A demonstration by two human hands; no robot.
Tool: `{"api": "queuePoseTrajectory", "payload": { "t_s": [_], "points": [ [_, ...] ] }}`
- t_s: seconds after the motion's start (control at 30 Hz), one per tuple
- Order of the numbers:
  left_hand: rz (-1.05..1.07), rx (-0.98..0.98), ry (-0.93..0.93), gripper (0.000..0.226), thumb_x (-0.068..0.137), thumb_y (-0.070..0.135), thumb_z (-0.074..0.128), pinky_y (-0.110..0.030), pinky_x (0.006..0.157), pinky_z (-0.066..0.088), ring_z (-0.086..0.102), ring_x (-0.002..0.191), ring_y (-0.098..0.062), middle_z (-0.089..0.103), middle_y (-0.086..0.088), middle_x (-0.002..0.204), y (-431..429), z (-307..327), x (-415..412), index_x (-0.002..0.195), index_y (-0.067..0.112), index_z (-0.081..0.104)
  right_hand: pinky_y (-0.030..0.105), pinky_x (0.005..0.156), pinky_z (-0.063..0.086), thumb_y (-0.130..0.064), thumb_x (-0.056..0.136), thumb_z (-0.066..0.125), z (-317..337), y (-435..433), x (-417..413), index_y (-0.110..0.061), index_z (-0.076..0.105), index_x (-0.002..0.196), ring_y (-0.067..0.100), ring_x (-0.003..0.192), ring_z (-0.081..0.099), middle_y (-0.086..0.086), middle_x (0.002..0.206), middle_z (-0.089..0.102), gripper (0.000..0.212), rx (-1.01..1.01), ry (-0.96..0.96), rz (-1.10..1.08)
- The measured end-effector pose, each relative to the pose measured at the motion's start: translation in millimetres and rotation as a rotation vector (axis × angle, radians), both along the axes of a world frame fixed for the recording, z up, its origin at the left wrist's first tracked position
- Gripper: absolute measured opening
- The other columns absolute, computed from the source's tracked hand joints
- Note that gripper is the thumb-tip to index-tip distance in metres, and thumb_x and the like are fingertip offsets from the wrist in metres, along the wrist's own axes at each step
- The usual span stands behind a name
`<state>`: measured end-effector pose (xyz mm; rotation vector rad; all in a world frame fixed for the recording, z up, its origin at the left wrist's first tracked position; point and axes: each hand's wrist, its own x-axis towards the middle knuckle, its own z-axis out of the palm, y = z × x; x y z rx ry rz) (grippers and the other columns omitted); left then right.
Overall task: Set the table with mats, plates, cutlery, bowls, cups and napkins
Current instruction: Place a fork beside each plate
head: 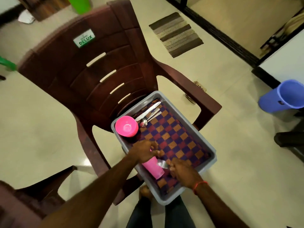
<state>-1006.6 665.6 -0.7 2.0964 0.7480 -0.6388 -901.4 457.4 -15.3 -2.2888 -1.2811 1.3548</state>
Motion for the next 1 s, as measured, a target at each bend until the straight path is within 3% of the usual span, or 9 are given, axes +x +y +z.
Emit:
{"api": "queuePoseTrajectory", "payload": {
  "t_s": [0.1, 0.2, 0.27, 0.47, 0.63, 0.7, 0.8, 0.93, 1.0],
  "points": [
    [0.110, -0.126, -0.076, 0.017, 0.095, 0.032, 0.071, -0.033, 0.096, 0.051, 0.068, 0.104, -0.018, 0.075, -0.001, 0.106, -13, 29, -2, 0.101, 0.017, 0.073, 0.043, 0.086, 0.051, -0.014, 0.097, 0.055, 37, -6, 3, -0.017, 0.053, 0.095, 0.023, 0.092, 0.059, 0.004, 0.100, 0.061, 0.005, 0.031, -0.040, -0.164],
    [0.087, -0.161, -0.109, 0.016, 0.095, 0.038, 0.068, -0.038, 0.093, 0.052, 0.066, 0.091, -0.014, 0.072, 0.005, 0.095, -25, 52, -9, 0.093, 0.023, 0.068, 0.041, 0.083, 0.051, -0.018, 0.101, 0.052, 68, -9, 1, -0.017, 0.050, 0.086, 0.021, 0.087, 0.059, 0.002, 0.092, 0.061, 0.015, 0.099, -0.051, -0.406],
    [0.068, -0.207, -0.114, 0.021, 0.097, 0.040, 0.067, -0.040, 0.088, 0.053, 0.063, 0.080, -0.011, 0.070, 0.006, 0.089, -29, 65, -13, 0.094, 0.019, 0.068, 0.040, 0.081, 0.051, -0.016, 0.100, 0.055, 86, -11, -6, -0.016, 0.051, 0.085, 0.022, 0.087, 0.060, 0.003, 0.090, 0.062, 0.015, 0.155, -0.074, -0.496],
    [0.123, -0.414, -0.195, 0.023, 0.100, 0.039, 0.064, -0.030, 0.063, 0.051, 0.065, 0.078, -0.015, 0.069, 0.000, 0.086, -54, 118, -14, 0.107, 0.017, 0.069, 0.031, 0.076, 0.050, -0.015, 0.096, 0.064, 145, -20, -27, -0.021, 0.056, 0.084, 0.015, 0.081, 0.062, -0.001, 0.086, 0.065, 0.015, 0.319, -0.092, -0.696],
    [0.107, -0.493, -0.396, 0.017, 0.100, 0.036, 0.064, -0.031, 0.067, 0.055, 0.067, 0.080, -0.012, 0.071, 0.004, 0.079, -79, 164, -8, 0.101, 0.022, 0.075, 0.015, 0.069, 0.046, -0.015, 0.091, 0.073, 189, -38, -34, -0.015, 0.068, 0.085, -0.005, 0.069, 0.059, -0.010, 0.077, 0.066, 0.008, 0.474, -0.124, -0.885],
    [0.096, -0.487, -0.467, 0.016, 0.102, 0.028, 0.062, -0.023, 0.064, 0.054, 0.067, 0.075, -0.004, 0.071, 0.011, 0.076, -92, 183, -5, 0.095, 0.023, 0.075, 0.020, 0.071, 0.049, -0.016, 0.089, 0.075, 203, -49, -35, -0.020, 0.068, 0.081, -0.002, 0.068, 0.059, -0.013, 0.074, 0.065, 0.012, 0.509, -0.150, -0.914],
    [0.111, -0.539, -0.518, 0.017, 0.102, 0.021, 0.062, -0.024, 0.063, 0.055, 0.070, 0.078, -0.005, 0.075, 0.011, 0.083, -110, 206, 2, 0.097, 0.018, 0.077, 0.036, 0.067, 0.059, -0.018, 0.088, 0.077, 222, -64, -39, -0.017, 0.068, 0.079, 0.010, 0.068, 0.066, -0.007, 0.072, 0.067, 0.013, 0.528, -0.155, -0.961],
    [0.141, -0.641, -0.534, 0.014, 0.099, 0.014, 0.064, -0.030, 0.072, 0.054, 0.069, 0.083, -0.017, 0.077, -0.004, 0.090, -140, 229, 15, 0.103, 0.013, 0.078, 0.021, 0.057, 0.051, -0.018, 0.086, 0.079, 244, -91, -45, -0.017, 0.064, 0.075, 0.009, 0.057, 0.061, -0.003, 0.067, 0.065, 0.018, 0.542, -0.208, -1.041],
    [0.141, -0.676, -0.528, 0.013, 0.099, 0.010, 0.064, -0.031, 0.072, 0.057, 0.070, 0.073, -0.014, 0.075, -0.003, 0.078, -156, 235, 21, 0.096, 0.008, 0.077, 0.030, 0.061, 0.055, -0.020, 0.082, 0.082, 249, -104, -47, -0.021, 0.061, 0.070, 0.013, 0.059, 0.063, -0.005, 0.065, 0.064, 0.025, 0.552, -0.214, -1.072]
  ]
}}
